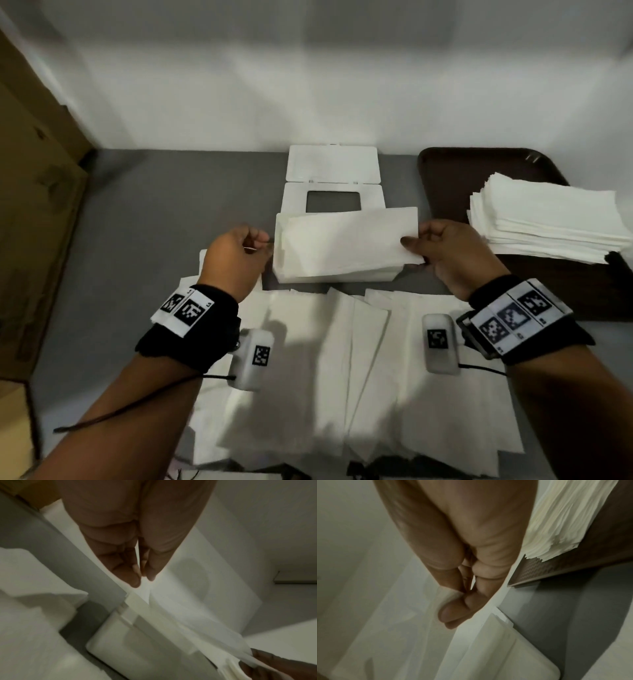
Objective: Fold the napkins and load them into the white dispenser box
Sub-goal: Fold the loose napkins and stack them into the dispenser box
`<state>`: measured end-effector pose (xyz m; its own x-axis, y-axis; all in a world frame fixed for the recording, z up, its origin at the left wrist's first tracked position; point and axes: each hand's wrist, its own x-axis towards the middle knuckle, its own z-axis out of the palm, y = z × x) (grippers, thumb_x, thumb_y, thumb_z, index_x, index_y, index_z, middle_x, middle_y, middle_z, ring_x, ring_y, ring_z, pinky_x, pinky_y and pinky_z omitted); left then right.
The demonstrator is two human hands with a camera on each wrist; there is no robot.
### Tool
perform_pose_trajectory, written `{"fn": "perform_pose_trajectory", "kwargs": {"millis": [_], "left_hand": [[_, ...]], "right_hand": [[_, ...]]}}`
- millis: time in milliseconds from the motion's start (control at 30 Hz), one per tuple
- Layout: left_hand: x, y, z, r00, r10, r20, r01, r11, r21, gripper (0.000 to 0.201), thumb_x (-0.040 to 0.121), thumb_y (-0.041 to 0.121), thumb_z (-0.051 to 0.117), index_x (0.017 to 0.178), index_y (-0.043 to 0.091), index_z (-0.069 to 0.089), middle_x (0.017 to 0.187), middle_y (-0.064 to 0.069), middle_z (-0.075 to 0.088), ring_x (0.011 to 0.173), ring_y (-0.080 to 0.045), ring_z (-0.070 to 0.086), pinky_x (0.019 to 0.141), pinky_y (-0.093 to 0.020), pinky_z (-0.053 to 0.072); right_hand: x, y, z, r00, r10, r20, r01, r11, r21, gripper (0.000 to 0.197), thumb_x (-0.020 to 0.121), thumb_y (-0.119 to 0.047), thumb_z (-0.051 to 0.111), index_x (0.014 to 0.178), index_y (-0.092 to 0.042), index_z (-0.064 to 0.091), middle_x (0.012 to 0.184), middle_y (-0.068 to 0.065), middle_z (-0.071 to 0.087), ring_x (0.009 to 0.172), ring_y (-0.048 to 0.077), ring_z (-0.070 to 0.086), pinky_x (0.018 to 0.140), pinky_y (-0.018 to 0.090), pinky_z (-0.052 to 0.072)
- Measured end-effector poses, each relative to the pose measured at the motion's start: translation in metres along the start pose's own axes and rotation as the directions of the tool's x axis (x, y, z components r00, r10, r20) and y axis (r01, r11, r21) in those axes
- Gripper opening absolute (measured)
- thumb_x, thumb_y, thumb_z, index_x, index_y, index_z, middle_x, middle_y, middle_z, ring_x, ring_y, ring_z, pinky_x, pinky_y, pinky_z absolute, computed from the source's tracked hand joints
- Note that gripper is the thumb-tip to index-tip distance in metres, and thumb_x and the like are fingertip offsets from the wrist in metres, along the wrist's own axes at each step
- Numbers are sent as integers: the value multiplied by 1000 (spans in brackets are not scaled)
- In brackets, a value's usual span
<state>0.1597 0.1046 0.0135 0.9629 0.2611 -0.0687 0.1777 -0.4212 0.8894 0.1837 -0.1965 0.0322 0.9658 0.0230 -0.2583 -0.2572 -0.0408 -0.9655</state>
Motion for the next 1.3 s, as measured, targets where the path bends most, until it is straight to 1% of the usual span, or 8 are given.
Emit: {"fn": "perform_pose_trajectory", "kwargs": {"millis": [133, 233, 433, 600, 733, 867, 1067, 1300], "left_hand": [[10, -15, -2, 990, -85, 109, 79, 995, 63, 13, 84, 13, 68, 82, 24, 61, 81, 2, 65, 86, -26, 66, 86, -46, 55], [9, -18, 0, 984, -99, 146, 94, 995, 44, 12, 82, 11, 69, 91, 17, 64, 85, -3, 67, 84, -28, 67, 79, -44, 58], [10, -18, 2, 987, -81, 141, 76, 996, 38, 14, 81, 7, 69, 93, 11, 67, 83, -7, 67, 79, -28, 67, 77, -45, 59], [10, -17, 1, 985, -85, 147, 76, 995, 64, 14, 80, 8, 69, 94, 12, 67, 84, -5, 67, 81, -28, 67, 80, -45, 57], [4, -9, 0, 997, 51, 55, -62, 972, 228, 13, 84, 18, 68, 95, 16, 61, 85, 3, 59, 69, -11, 56, 60, -17, 40], [-9, 8, 5, 985, 171, 17, -170, 951, 257, 10, 85, 19, 66, 93, 15, 61, 78, 0, 54, 72, -18, 52, 65, -26, 39], [-53, 38, 48, 949, 198, 247, -265, 923, 278, 10, 87, 29, 62, 82, 21, 63, 74, 9, 62, 65, -3, 55, 54, -8, 35], [-112, 40, 114, 860, 135, 492, -323, 890, 321, 17, 89, 36, 59, 90, 20, 64, 83, 10, 64, 75, -5, 56, 66, -15, 37]], "right_hand": [[15, 4, 12, 999, 38, -38, -40, 997, -59, 6, 85, 5, 65, 87, -1, 65, 88, 17, 68, 77, 25, 64, 75, 39, 57], [21, 5, 22, 997, 23, -67, -30, 995, -100, 7, 84, 6, 65, 86, -1, 65, 76, 10, 69, 61, 14, 67, 52, 26, 57], [34, 9, 35, 996, -27, -83, -2, 942, -337, 9, 83, 0, 70, 92, 1, 68, 70, 8, 67, 50, 5, 64, 50, 17, 51], [40, 12, 36, 993, -66, -97, 2, 834, -552, 10, 80, -17, 76, 85, -10, 70, 73, 8, 70, 68, 27, 69, 73, 40, 60], [28, 7, 34, 982, -152, -114, 45, 769, -638, 26, 82, -28, 74, 99, -9, 66, 82, 3, 69, 70, 17, 66, 72, 29, 55], [12, -1, 17, 955, -255, -153, 71, 693, -717, 34, 81, -30, 75, 107, -10, 64, 93, 4, 66, 84, 15, 61, 76, 22, 45], [-44, 9, -32, 972, -166, -167, 9, 734, -679, 20, 81, -28, 75, 92, -12, 68, 77, -1, 67, 66, 12, 62, 69, 29, 53], [-109, 53, -84, 989, 29, -147, -127, 682, -720, 19, 83, -31, 73, 78, -14, 68, 67, 2, 69, 66, 18, 67, 73, 41, 57]]}}
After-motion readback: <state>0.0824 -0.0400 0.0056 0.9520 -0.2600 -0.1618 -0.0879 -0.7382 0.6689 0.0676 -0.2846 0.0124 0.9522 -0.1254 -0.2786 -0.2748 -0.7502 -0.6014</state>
